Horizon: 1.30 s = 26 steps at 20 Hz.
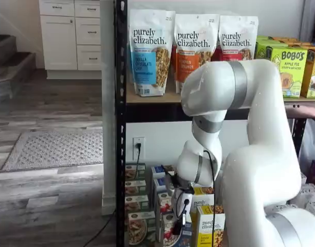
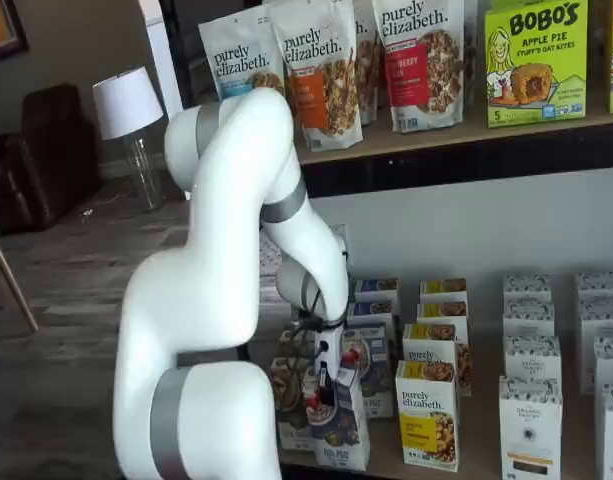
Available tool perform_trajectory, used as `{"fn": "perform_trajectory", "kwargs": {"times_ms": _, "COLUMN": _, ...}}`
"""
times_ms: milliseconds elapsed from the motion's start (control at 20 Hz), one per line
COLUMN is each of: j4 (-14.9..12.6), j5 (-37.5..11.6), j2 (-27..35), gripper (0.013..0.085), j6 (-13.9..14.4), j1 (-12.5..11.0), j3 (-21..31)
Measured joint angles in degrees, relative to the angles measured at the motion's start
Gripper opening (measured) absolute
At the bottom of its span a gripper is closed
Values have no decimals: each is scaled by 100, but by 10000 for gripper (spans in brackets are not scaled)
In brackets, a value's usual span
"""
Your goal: Pick up the blue and white box that is on the bottom shelf, the second box from the left
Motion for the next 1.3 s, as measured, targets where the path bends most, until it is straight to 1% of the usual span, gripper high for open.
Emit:
{"fn": "perform_trajectory", "kwargs": {"times_ms": 150, "j4": -12, "j5": -6, "j2": -300, "gripper": 450, "j6": 52, "j1": 47, "j3": 337}}
{"fn": "perform_trajectory", "kwargs": {"times_ms": 250, "j4": -238, "j5": 44, "j2": -458, "gripper": 450, "j6": 264, "j1": 50, "j3": 500}}
{"fn": "perform_trajectory", "kwargs": {"times_ms": 450, "j4": -385, "j5": 44, "j2": -817, "gripper": 450, "j6": 447, "j1": 102, "j3": 882}}
{"fn": "perform_trajectory", "kwargs": {"times_ms": 650, "j4": -365, "j5": 35, "j2": -1068, "gripper": 450, "j6": 472, "j1": 145, "j3": 1136}}
{"fn": "perform_trajectory", "kwargs": {"times_ms": 850, "j4": -433, "j5": 99, "j2": -1377, "gripper": 450, "j6": 566, "j1": 171, "j3": 1407}}
{"fn": "perform_trajectory", "kwargs": {"times_ms": 1050, "j4": -592, "j5": 107, "j2": -1603, "gripper": 450, "j6": 719, "j1": 172, "j3": 1606}}
{"fn": "perform_trajectory", "kwargs": {"times_ms": 1300, "j4": -699, "j5": 151, "j2": -1861, "gripper": 450, "j6": 818, "j1": 164, "j3": 1815}}
